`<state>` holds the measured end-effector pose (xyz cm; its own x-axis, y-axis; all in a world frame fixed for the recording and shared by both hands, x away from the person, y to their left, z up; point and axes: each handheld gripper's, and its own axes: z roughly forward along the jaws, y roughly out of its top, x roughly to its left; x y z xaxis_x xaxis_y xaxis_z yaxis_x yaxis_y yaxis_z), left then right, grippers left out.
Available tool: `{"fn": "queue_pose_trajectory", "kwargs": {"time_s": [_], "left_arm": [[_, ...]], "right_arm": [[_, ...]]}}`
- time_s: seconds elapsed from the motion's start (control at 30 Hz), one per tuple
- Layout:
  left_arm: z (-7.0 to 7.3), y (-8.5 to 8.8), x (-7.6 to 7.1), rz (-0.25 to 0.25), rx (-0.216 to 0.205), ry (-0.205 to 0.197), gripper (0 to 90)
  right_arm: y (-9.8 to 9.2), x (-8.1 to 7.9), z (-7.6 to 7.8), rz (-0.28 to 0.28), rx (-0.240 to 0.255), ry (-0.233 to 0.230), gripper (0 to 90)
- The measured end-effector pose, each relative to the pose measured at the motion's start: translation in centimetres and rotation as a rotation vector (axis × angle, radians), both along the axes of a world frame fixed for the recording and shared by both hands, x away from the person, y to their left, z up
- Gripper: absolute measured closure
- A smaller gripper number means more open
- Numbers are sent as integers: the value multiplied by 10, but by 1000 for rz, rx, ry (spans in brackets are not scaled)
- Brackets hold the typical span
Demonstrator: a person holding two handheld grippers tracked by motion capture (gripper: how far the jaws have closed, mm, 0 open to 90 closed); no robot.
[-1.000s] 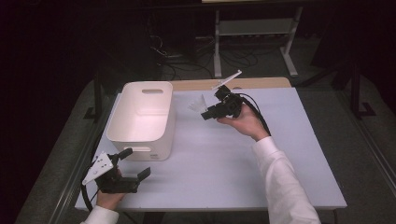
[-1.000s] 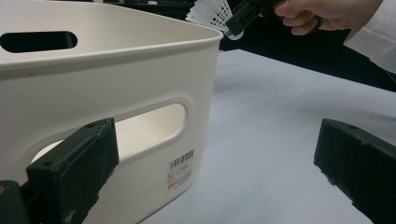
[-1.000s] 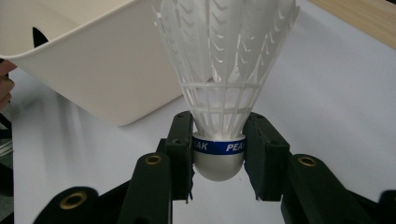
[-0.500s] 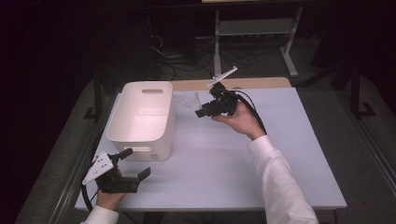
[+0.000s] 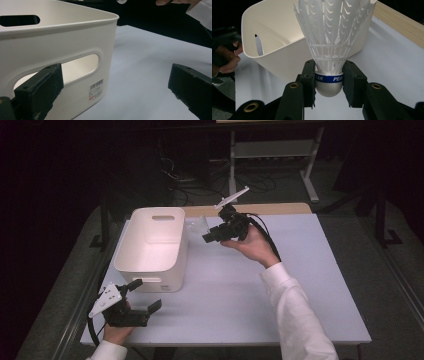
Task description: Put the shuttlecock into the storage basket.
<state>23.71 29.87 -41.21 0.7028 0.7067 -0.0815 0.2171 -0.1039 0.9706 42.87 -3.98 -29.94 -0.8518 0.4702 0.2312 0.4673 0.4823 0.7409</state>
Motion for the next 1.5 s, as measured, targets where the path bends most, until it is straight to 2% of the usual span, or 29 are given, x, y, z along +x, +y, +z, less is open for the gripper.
{"fn": "queue_pose_trajectory", "kwargs": {"time_s": [0.4, 0.47, 0.5, 0.57, 0.8, 0.9, 1.23, 1.4, 1.5], "left_arm": [[1, 1, 0, 2, 4, 5, 0], [0, 1, 0, 2, 5, 6, 0], [0, 1, 0, 2, 4, 5, 0], [0, 0, 0, 1, 3, 5, 0], [0, 0, 0, 1, 0, 3, 0], [0, 0, 0, 0, 1, 3, 0], [0, 0, 0, -1, 2, 2, 0], [0, 0, 0, 0, 4, 1, 0], [0, 0, 0, 1, 5, 1, 0]], "right_arm": [[15, -3, 7, 34, 4, -3, 632], [16, -3, 7, 41, -13, -23, 632], [17, -5, 8, 38, 1, -7, 632], [17, -3, 7, 49, -19, -35, 632], [25, -5, 9, 60, -25, -34, 632], [27, -3, 9, 78, -30, -61, 631], [41, -6, 14, 103, -32, -75, 631], [49, -8, 15, 112, -35, -65, 631], [53, -9, 15, 127, -37, -79, 630]]}}
